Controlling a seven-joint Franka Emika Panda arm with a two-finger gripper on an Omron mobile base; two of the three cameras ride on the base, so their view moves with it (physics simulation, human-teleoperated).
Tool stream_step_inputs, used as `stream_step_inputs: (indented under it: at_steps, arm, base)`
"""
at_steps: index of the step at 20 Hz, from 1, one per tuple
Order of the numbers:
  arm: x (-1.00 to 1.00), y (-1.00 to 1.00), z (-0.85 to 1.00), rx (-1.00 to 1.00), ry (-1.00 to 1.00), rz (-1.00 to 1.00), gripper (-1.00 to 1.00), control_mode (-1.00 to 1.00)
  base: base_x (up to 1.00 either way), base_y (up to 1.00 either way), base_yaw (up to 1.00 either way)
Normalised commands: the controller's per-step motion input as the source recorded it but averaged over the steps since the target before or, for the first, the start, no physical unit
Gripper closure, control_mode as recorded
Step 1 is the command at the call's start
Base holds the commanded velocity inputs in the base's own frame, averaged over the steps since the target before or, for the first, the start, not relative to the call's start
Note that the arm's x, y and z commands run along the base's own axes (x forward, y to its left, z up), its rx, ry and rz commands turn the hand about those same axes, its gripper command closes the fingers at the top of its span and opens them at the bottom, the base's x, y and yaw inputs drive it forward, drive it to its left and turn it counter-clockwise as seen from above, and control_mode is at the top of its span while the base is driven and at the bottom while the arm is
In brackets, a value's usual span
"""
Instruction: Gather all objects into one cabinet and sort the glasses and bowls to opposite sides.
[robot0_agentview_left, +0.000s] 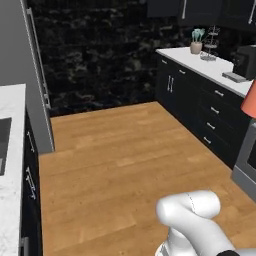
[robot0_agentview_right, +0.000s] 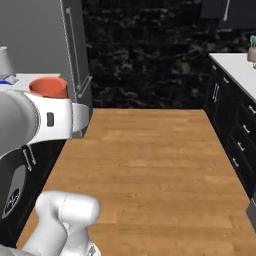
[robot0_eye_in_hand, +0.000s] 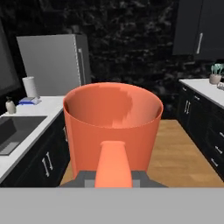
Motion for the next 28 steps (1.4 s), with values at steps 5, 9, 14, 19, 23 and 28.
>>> stream_step_inputs:
  at_steps: [5,9,14,19,23,28]
  arm:
    - [0.0,0.0,0.0,0.0,0.0,0.0,1.0,1.0]
    - [0.0,0.0,0.0,0.0,0.0,0.0,1.0,1.0]
    - [0.0,0.0,0.0,0.0,0.0,0.0,1.0,1.0]
    - [0.0,0.0,0.0,0.0,0.0,0.0,1.0,1.0]
    - [0.0,0.0,0.0,0.0,0.0,0.0,1.0,1.0]
    - [0.0,0.0,0.0,0.0,0.0,0.0,1.0,1.0]
  base:
    - [1.0,0.0,0.0]
    - [1.0,0.0,0.0]
    - [1.0,0.0,0.0]
    - [1.0,0.0,0.0]
    - [1.0,-0.01,0.0]
    - [1.0,-0.06,0.0]
